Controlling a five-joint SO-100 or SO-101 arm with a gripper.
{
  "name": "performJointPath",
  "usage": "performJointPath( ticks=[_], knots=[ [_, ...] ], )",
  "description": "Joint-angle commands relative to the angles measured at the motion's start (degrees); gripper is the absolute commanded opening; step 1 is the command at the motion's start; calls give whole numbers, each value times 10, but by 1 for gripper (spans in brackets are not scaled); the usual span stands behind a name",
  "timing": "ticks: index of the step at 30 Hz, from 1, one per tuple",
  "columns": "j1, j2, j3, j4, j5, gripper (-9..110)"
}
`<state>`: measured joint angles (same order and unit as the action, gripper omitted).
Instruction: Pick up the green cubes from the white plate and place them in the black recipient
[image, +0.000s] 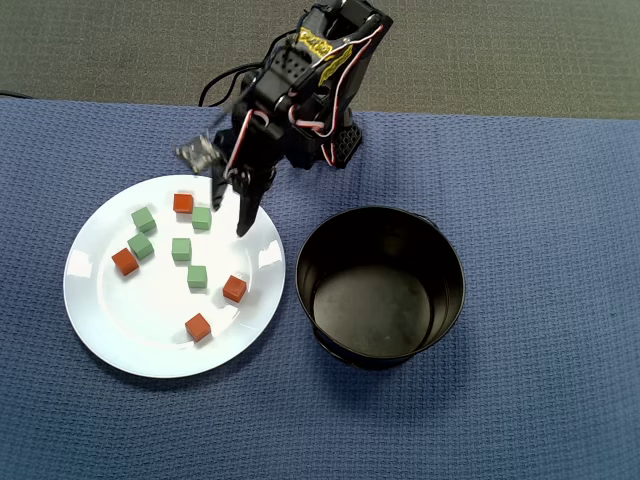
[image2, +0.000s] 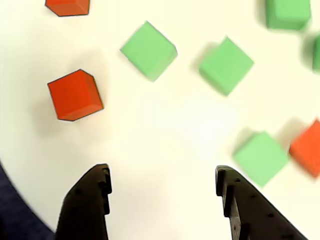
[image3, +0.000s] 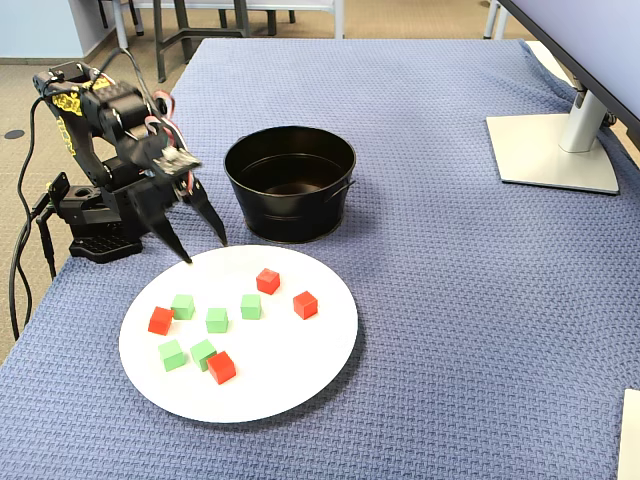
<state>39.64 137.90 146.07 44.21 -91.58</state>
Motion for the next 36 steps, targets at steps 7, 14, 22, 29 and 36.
performJointPath(
  ticks=[7,14,22,29,36],
  knots=[
    [24,-94,-132,34,-236,22],
    [52,-142,-142,49,-332,24],
    [83,-240,-185,33,-384,25],
    [99,-290,-214,28,-392,24],
    [116,-313,-216,21,-401,24]
  ],
)
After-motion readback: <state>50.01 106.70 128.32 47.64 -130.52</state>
